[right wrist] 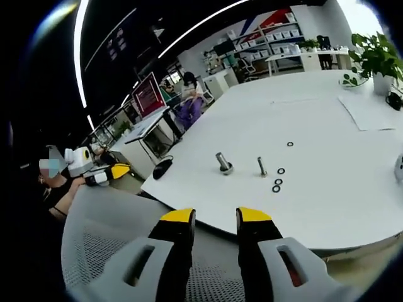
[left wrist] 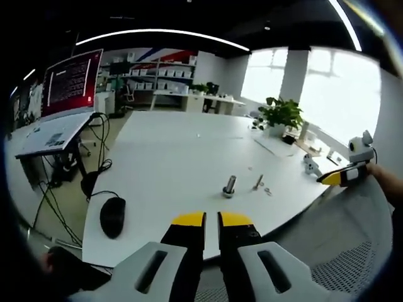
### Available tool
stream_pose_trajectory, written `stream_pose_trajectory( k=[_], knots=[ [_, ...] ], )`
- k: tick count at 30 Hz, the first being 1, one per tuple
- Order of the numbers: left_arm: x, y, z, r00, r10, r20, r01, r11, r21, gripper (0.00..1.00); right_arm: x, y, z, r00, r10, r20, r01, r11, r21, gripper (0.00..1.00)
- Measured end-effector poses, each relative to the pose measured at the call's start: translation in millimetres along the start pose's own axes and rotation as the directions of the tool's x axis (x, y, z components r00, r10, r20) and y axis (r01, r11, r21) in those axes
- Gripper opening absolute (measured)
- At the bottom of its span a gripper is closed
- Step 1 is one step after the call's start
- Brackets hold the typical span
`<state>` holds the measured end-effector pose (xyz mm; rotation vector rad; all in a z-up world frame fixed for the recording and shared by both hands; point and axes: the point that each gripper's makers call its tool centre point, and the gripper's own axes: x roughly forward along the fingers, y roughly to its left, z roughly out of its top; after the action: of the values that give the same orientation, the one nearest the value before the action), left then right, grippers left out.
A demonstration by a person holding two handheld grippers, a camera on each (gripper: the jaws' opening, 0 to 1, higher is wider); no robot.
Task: Place the washer onto the threaded stud by aligning its center hole with the stud, sliding it down to the base, and recovering from edge contact or off-axis alignment until the washer reaches the visible bottom stop.
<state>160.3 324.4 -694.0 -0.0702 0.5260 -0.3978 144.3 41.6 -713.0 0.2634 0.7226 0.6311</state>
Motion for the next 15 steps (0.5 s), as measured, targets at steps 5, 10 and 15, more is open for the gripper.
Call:
stream_pose_trajectory(
  k=[5, 10, 15],
  knots=[
    [-5, 10.8, 9.6, 0.992, 0.126, 0.015, -0.126, 0.992, -0.009, 0.05, 1, 6, -7.5, 0.998, 0.033, -0.052, -0.035, 0.999, -0.031, 0.29],
    [-7, 13.9, 17.4, 0.974, 0.227, 0.007, -0.228, 0.974, 0.011, 0.05, 2, 16, -12.5, 0.992, 0.085, -0.091, -0.091, 0.994, -0.063, 0.29],
    [-10, 2.4, 26.4, 0.957, 0.289, 0.022, -0.290, 0.955, 0.059, 0.05, 2, 24, -15.9, 0.985, 0.125, -0.116, -0.137, 0.986, -0.097, 0.29]
  ],
)
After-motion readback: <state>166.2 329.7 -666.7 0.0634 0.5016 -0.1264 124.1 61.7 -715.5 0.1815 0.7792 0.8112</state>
